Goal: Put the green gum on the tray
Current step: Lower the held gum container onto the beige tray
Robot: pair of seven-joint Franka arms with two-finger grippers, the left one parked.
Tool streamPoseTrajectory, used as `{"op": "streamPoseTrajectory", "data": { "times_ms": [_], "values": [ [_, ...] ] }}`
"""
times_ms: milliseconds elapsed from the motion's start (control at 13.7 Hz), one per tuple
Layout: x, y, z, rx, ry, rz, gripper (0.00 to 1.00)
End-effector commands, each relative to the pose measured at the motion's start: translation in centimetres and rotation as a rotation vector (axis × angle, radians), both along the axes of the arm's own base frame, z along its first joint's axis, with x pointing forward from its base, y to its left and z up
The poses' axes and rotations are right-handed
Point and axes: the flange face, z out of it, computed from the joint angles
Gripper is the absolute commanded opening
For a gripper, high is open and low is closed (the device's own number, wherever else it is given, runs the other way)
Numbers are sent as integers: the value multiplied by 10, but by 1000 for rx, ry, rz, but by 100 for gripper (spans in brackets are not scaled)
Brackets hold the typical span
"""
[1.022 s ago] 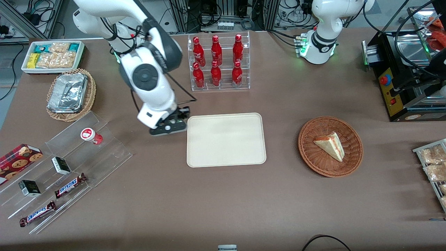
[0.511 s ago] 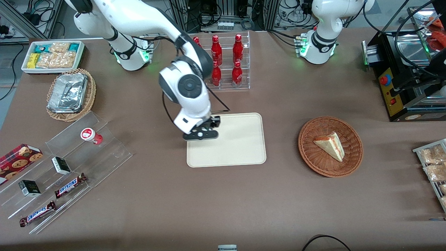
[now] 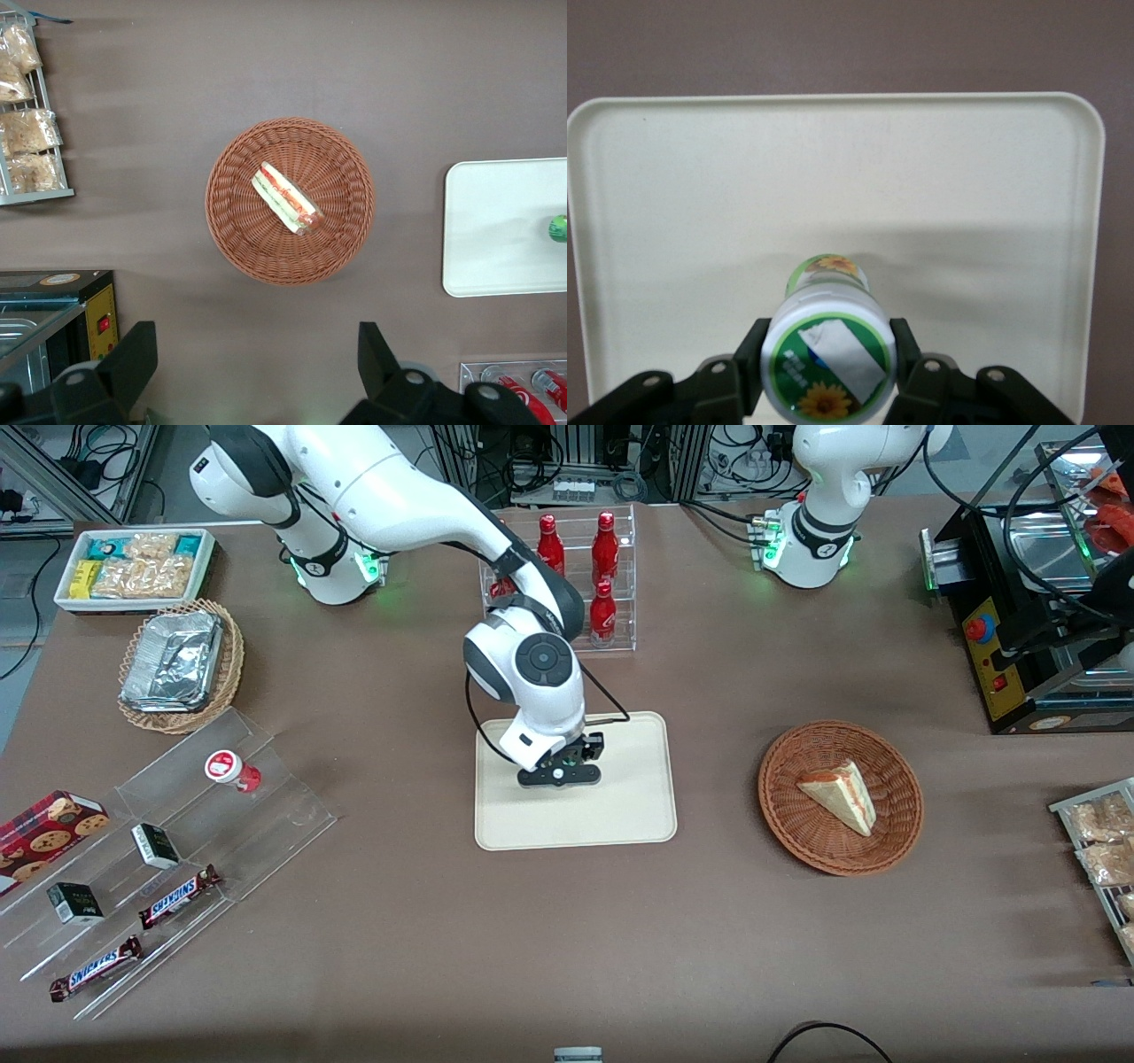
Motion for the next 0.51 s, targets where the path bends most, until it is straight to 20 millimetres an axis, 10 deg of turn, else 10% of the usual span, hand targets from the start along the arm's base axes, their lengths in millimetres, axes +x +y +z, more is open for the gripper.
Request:
{"op": "streamPoseTrajectory", "data": {
  "times_ms": [0, 438],
  "values": [
    [3, 12, -13, -21, -20, 5, 0],
    [-3, 16, -40, -71, -39, 15, 0]
  ]
}}
